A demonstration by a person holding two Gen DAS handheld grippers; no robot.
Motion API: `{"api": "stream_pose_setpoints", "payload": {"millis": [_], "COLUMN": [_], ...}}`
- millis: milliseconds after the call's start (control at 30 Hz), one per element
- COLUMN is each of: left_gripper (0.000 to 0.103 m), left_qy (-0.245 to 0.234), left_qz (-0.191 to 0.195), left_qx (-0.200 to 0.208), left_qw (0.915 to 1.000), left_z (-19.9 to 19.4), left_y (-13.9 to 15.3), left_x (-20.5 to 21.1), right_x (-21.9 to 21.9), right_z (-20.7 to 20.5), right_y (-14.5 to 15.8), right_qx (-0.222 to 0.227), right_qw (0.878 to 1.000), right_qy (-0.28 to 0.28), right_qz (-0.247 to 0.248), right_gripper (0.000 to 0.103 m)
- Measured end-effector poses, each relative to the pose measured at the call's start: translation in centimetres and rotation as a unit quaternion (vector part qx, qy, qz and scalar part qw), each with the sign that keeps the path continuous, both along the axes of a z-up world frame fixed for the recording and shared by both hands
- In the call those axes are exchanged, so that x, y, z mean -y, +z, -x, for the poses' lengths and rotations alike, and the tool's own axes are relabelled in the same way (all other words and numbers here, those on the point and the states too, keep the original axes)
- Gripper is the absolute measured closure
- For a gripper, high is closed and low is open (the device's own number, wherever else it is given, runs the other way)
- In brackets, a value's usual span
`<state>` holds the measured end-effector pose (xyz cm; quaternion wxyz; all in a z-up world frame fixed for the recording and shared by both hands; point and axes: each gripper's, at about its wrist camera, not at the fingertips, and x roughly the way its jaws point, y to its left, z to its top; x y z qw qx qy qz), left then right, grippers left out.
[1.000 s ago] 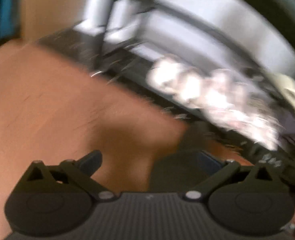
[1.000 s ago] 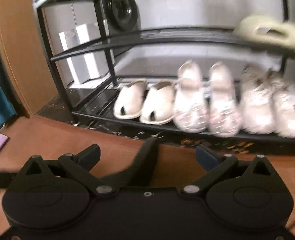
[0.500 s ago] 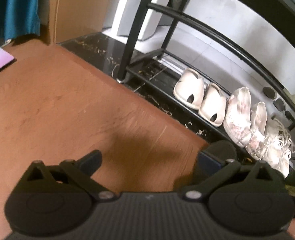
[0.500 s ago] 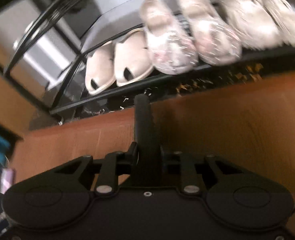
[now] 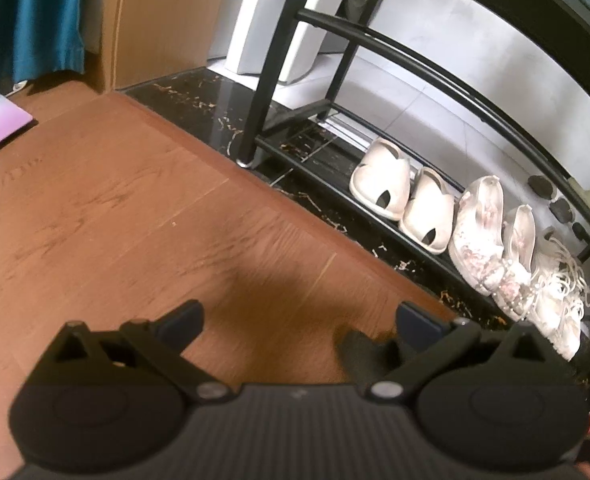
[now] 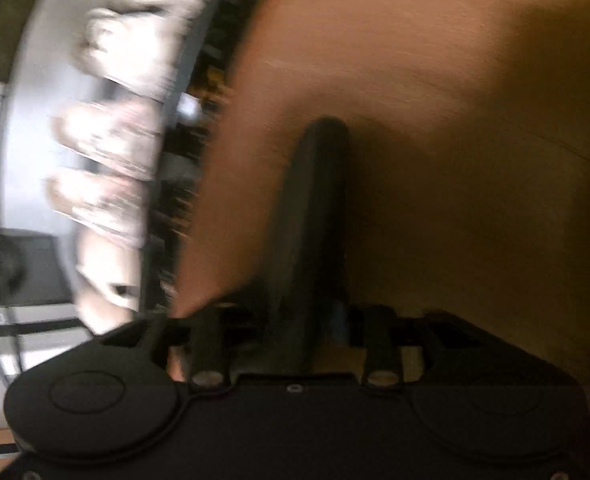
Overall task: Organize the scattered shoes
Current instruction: 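Carry the black slipper in the right tool toward the shoe rack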
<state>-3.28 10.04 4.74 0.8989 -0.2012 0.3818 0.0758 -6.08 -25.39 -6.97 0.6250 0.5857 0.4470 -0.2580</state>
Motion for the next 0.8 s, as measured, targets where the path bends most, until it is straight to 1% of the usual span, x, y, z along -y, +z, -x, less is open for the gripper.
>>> {"api": "stream_pose_setpoints", "payload": {"millis": [33,67,100,167,233,300,333,367,400,433,500,567,633,667,700,767,800], "left_gripper": [0.001,0.001,0.001,0.001,0.001,0.001,0.001,0.001,0.001,0.001,0.001,0.001,0.001,0.001,0.001,0.001,0.001], "left_qy": [0.001,0.002,0.002,0.003,0.001,0.000,0.000,0.001,0.000,0.002,0.004,0.004,0.001,0.001,0.002,0.004,0.008], "left_qz": [0.000,0.001,0.002,0.004,0.006,0.005,0.005,0.005,0.006,0.009,0.012,0.012,0.008,0.004,0.004,0.006,0.010], "left_qx": [0.000,0.000,0.002,0.004,0.005,0.003,0.002,0.003,0.003,0.004,0.006,0.009,0.013,0.017,0.021,0.025,0.024], "left_qw": [1.0000,1.0000,1.0000,1.0000,1.0000,1.0000,1.0000,1.0000,1.0000,1.0000,0.9999,0.9999,0.9999,0.9999,0.9998,0.9997,0.9996], "left_z": [0.0,0.1,0.1,0.2,0.3,0.2,0.1,0.1,0.1,0.1,0.1,0.1,0.1,0.1,0.3,0.4,0.4], "left_y": [0.0,0.1,0.1,0.2,0.2,0.1,0.1,0.1,0.1,0.1,0.1,0.1,0.2,0.3,0.4,0.4,0.4], "left_x": [0.0,-0.1,-0.1,-0.2,-0.2,-0.2,-0.1,-0.2,-0.2,-0.3,-0.5,-0.5,-0.4,-0.3,-0.4,-0.5,-0.7], "right_x": [-0.3,-0.7,-1.0,-1.5,-2.1,-2.6,-2.8,-3.1,-3.6,-4.2,-5.4,-7.5,-9.3,-10.9,-12.6,-15.3,-15.8], "right_z": [0.3,0.3,-0.1,-0.7,-1.4,-2.1,-2.9,-4.0,-4.3,-4.4,-4.8,-4.5,-4.7,-4.7,-4.8,-5.2,-5.4], "right_y": [0.2,0.7,1.6,3.2,4.9,6.5,7.1,8.6,8.9,9.0,9.3,8.5,7.5,7.5,7.4,6.4,5.8], "right_qx": [-0.020,-0.025,-0.011,0.017,0.045,0.072,0.083,0.108,0.116,0.114,0.110,0.106,0.104,0.102,0.097,0.092,0.089], "right_qw": [1.000,0.999,0.997,0.990,0.978,0.961,0.955,0.937,0.924,0.914,0.890,0.866,0.848,0.831,0.811,0.778,0.770], "right_qy": [0.011,0.038,0.071,0.138,0.203,0.266,0.281,0.316,0.332,0.342,0.362,0.401,0.422,0.433,0.442,0.456,0.459], "right_qz": [-0.002,-0.002,0.001,0.006,0.011,0.017,0.038,0.103,0.150,0.186,0.254,0.280,0.305,0.335,0.371,0.423,0.433], "right_gripper": [0.008,0.008,0.007,0.006,0.006,0.004,0.003,0.003,0.002,0.002,0.002,0.002,0.001,0.000,0.000,0.000,0.000]}}
